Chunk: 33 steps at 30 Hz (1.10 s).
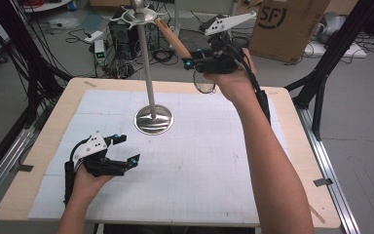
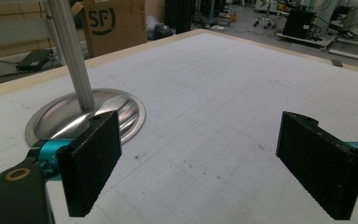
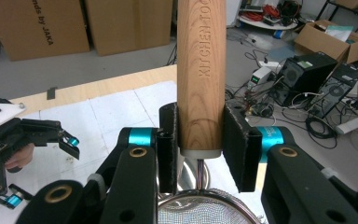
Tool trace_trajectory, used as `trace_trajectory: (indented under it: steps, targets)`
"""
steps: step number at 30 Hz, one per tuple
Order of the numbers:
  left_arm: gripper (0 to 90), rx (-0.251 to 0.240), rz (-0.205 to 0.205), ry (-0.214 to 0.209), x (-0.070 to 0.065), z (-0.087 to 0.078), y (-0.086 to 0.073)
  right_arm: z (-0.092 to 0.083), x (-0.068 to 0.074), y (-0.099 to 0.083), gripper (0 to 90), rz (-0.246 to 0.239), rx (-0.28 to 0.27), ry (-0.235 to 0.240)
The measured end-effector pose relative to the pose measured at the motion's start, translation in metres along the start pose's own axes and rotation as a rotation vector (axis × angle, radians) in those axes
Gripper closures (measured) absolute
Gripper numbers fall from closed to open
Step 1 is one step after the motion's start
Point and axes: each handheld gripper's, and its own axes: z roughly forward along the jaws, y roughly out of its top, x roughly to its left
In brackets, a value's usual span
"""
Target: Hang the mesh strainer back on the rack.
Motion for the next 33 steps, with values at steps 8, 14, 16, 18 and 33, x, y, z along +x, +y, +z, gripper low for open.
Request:
trace_trajectory:
  steps: [8, 14, 16, 18, 33]
  targets:
    - [14.7, -0.002, -0.007, 0.004, 0.001, -0.001, -0.001, 0.011, -0.002, 0.004, 68.5, 0.005, 0.016, -0.015]
    - [14.7, -0.004, -0.006, 0.004, 0.001, -0.001, -0.001, 0.013, -0.005, 0.003, 68.6, 0.012, 0.013, -0.043]
    - [14.7, -0.006, -0.008, 0.005, 0.002, -0.002, -0.001, 0.012, -0.006, 0.003, 68.5, 0.012, 0.008, -0.036]
    - [14.7, -0.002, -0.008, 0.006, 0.002, -0.002, -0.001, 0.011, -0.007, 0.003, 68.5, 0.009, 0.015, -0.041]
    - [14.7, -0.001, -0.001, 0.005, 0.001, -0.001, -0.001, 0.039, -0.005, 0.0, 68.4, 0.022, 0.046, -0.015]
